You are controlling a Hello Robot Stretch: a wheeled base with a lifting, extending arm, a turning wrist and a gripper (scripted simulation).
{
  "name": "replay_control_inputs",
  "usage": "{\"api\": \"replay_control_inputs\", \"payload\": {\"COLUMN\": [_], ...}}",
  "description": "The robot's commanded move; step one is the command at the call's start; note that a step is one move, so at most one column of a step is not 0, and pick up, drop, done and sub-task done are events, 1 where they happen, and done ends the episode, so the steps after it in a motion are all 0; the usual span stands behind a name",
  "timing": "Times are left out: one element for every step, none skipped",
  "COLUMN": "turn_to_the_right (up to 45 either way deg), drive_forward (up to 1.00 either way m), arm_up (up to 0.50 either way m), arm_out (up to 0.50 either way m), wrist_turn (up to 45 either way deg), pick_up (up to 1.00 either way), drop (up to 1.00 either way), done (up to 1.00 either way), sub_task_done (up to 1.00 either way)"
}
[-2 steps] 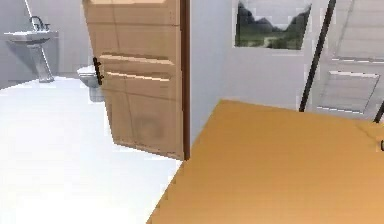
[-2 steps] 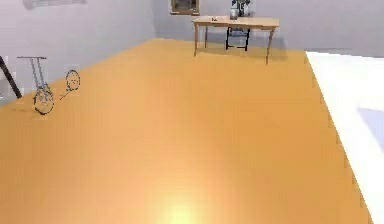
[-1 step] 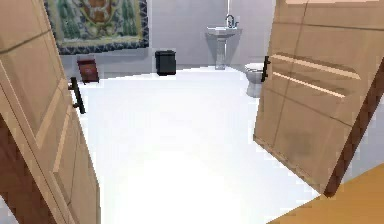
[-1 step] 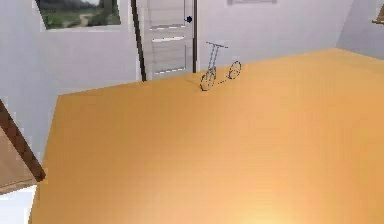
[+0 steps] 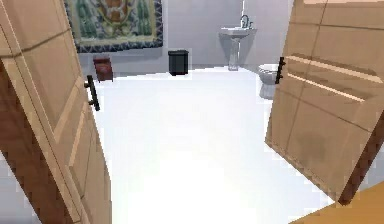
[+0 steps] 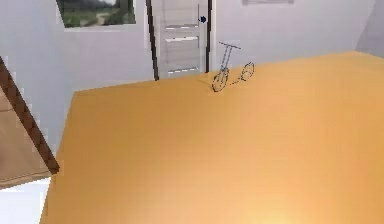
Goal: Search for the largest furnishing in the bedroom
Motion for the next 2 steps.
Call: {"api": "replay_control_inputs", "payload": {"turn_to_the_right": [0.0,0.0], "drive_forward": [1.0,0.4], "arm_up": [0.0,0.0], "arm_out": [0.0,0.0], "wrist_turn": [0.0,0.0], "pick_up": [0.0,0.0], "drop": [0.0,0.0], "done": [0.0,0.0], "sub_task_done": [0.0,0.0]}}
